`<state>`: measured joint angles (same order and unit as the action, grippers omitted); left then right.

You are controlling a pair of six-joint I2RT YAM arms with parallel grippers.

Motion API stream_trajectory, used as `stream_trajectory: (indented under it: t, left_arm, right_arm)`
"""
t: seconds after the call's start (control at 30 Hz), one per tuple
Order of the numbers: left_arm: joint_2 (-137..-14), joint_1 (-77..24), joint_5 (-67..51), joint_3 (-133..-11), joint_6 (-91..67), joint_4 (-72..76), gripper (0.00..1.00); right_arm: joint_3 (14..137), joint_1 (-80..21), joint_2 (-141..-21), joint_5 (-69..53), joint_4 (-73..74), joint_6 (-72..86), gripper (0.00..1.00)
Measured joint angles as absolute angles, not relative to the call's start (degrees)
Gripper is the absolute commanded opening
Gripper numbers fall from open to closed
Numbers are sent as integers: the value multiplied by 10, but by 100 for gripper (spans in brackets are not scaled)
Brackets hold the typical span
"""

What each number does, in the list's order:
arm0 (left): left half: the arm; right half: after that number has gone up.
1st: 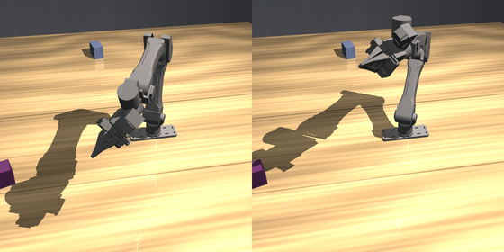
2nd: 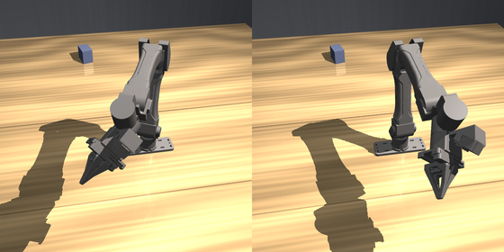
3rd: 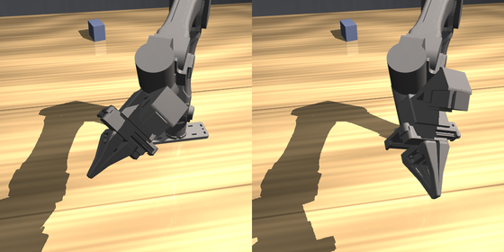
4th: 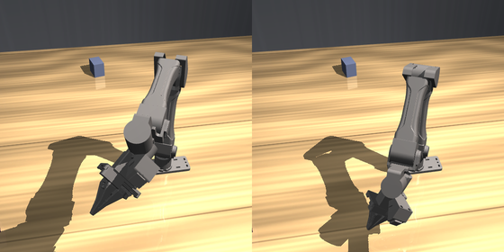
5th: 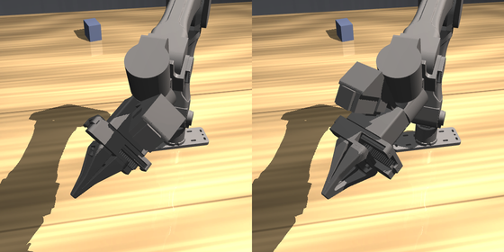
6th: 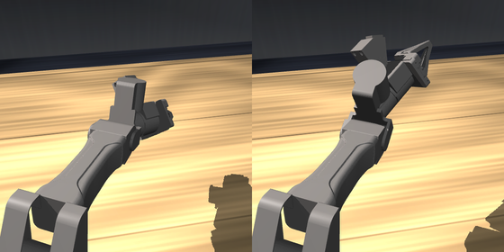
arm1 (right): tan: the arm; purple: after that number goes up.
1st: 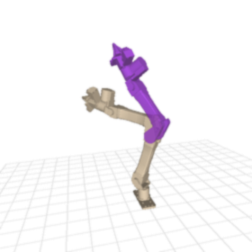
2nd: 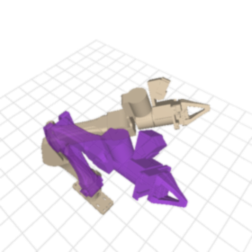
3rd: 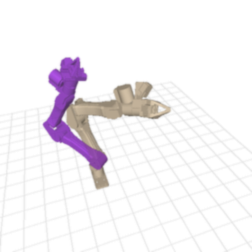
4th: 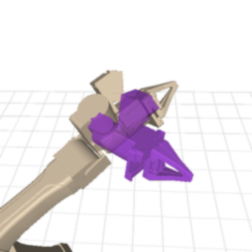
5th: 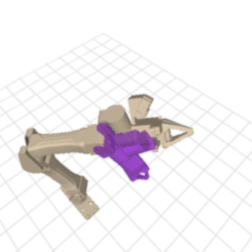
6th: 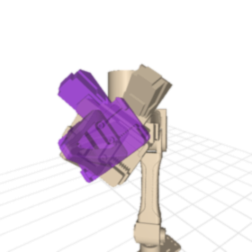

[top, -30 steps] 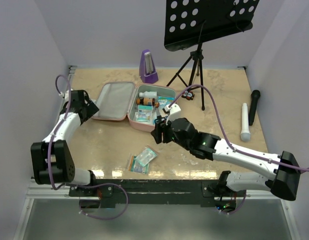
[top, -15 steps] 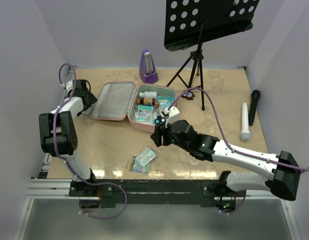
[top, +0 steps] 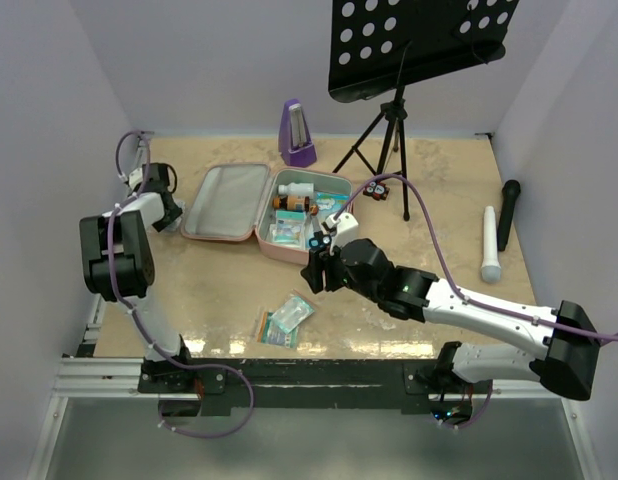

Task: Organize the medicine kit
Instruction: Pick up the medicine pouch from the center of the board.

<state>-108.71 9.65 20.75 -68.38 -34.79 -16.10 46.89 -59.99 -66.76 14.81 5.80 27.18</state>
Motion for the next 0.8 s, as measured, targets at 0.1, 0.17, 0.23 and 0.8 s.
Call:
stream_trajectory:
  t: [0.1,0.17,0.23,0.8]
  left_arm:
    - [-1079,105,202,-672,-347,-150,21]
    - [-1075,107,201,-667,-347,-146,4]
    - [-1072,109,202,-662,-342,-144,0]
    - [-671,65,134,-580,-373,-176,0]
  right_arm:
    - [471,-600,-668,148,62,272,61]
    - [473,-600,-668,148,64,272,61]
    - [474,-600,-667,148,65,272,61]
    - [474,-600,-630,151,74,274,61]
